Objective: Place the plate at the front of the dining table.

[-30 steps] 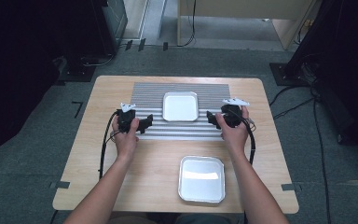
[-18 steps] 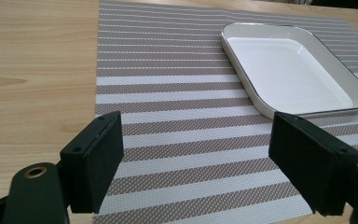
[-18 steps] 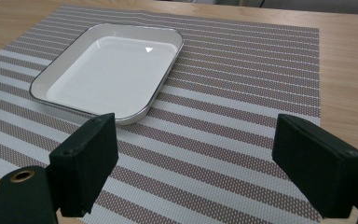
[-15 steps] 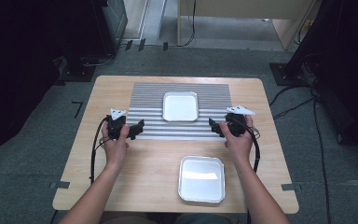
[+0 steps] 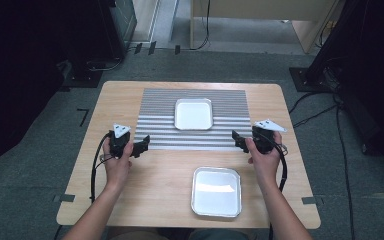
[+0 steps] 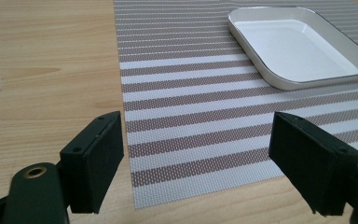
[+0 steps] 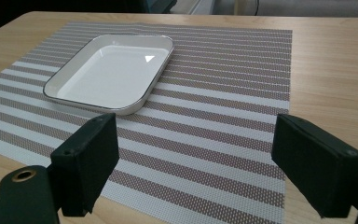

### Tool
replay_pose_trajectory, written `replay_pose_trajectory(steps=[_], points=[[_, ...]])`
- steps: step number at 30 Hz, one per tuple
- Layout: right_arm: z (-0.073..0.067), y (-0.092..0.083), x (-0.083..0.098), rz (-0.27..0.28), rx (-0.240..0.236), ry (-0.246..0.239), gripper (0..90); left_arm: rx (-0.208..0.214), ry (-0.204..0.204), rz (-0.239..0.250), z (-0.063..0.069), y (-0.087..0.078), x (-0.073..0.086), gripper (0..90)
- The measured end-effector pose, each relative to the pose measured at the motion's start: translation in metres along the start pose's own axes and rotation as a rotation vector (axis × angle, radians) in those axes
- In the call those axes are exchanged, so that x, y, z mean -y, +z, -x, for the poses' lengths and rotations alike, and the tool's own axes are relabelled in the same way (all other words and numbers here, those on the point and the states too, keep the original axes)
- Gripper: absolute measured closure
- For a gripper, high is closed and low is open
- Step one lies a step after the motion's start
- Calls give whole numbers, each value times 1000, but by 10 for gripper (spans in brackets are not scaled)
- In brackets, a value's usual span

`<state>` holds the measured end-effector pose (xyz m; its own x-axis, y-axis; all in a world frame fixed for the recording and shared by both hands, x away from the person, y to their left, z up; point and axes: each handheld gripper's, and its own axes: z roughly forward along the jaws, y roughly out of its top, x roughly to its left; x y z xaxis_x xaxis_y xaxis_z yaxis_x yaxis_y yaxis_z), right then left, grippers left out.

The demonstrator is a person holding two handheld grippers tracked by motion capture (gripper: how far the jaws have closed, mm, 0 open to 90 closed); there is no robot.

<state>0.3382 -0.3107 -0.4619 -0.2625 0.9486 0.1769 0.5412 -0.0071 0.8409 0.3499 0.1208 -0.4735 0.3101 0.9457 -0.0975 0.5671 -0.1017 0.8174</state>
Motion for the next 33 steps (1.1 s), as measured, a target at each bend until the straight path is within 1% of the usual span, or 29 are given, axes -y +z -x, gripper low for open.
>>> replay_pose_trajectory(steps=[3, 5, 8, 10, 12, 17, 22, 23, 24, 28, 33], points=[[2, -7, 4, 10, -2, 0, 147, 6, 5, 3, -1, -5, 2, 175], [3, -9, 7, 10, 6, -6, 149, 8, 6, 8, -1, -8, 4, 175], [5, -12, 9, 10, 7, -13, 148, 7, 9, 12, -2, -12, 6, 175], [8, -17, 12, 15, 14, -7, 148, 2, 10, 18, -5, -16, 9, 175], [9, -19, 14, 16, 16, -5, 148, 1, 1, 18, -7, -18, 11, 174], [11, -28, 19, 23, 26, 5, 151, 0, -4, 15, -13, -25, 18, 140], [13, -34, 24, 28, 30, 6, 151, -13, -1, 15, -18, -31, 25, 130], [13, -35, 25, 29, 29, 7, 151, -20, -6, 16, -20, -34, 27, 130], [15, -39, 28, 28, 31, 11, 151, -29, -8, 18, -22, -37, 30, 105], [18, -44, 32, 31, 36, 20, 153, -53, -17, 26, -28, -44, 35, 103], [21, -49, 38, 34, 48, 19, 154, -61, -14, 24, -32, -51, 41, 103]])
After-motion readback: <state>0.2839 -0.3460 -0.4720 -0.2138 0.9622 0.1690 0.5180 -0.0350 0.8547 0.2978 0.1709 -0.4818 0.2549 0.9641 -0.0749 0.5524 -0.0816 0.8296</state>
